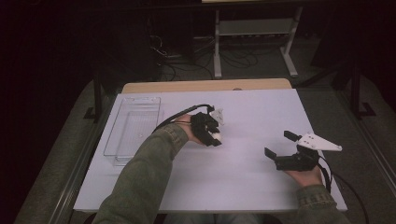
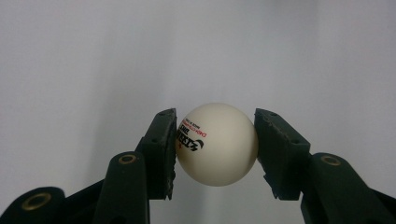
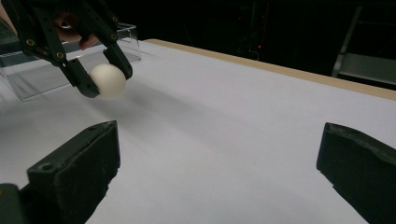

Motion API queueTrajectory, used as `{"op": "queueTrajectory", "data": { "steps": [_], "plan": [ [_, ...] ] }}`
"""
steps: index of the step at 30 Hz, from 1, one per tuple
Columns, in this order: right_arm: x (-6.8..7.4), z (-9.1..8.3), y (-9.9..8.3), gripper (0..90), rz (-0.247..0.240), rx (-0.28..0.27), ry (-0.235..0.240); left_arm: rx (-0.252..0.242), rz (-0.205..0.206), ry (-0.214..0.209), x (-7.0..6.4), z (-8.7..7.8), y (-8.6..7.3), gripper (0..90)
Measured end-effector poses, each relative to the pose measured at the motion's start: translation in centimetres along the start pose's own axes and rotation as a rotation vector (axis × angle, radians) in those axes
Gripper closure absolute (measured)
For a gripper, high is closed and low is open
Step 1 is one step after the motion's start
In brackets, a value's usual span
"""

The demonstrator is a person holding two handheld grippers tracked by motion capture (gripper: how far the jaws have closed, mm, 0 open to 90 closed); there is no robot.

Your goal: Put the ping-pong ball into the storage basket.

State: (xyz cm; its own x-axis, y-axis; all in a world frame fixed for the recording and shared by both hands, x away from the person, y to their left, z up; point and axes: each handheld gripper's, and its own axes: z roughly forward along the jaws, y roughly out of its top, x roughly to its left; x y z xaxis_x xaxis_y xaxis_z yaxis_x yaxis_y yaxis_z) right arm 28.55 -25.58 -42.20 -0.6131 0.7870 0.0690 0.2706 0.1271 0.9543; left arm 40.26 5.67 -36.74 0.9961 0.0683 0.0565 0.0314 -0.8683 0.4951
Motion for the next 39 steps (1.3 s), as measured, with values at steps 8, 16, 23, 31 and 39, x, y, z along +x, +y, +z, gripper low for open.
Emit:
{"op": "queueTrajectory", "data": {
  "steps": [8,16,23,31,39],
  "plan": [
    [0.0,0.0,0.0,0.0,0.0,0.002,0.001,0.0,0.002,0.011,-0.1,-1.0,0.1,50.6],
    [0.0,0.0,0.0,0.0,0.0,0.001,0.0,-0.005,0.004,0.02,-0.1,-2.1,0.4,50.7],
    [0.0,0.0,0.0,0.0,0.0,0.0,0.0,0.005,0.006,0.022,0.0,-2.6,0.5,50.7],
    [0.0,0.0,0.0,0.0,0.003,0.002,0.0,0.008,0.012,0.037,-0.1,-3.5,0.8,50.7],
    [-0.1,0.0,0.0,0.0,0.003,-0.002,-0.004,0.011,0.013,0.05,-0.1,-4.8,1.2,50.8]
  ]
}}
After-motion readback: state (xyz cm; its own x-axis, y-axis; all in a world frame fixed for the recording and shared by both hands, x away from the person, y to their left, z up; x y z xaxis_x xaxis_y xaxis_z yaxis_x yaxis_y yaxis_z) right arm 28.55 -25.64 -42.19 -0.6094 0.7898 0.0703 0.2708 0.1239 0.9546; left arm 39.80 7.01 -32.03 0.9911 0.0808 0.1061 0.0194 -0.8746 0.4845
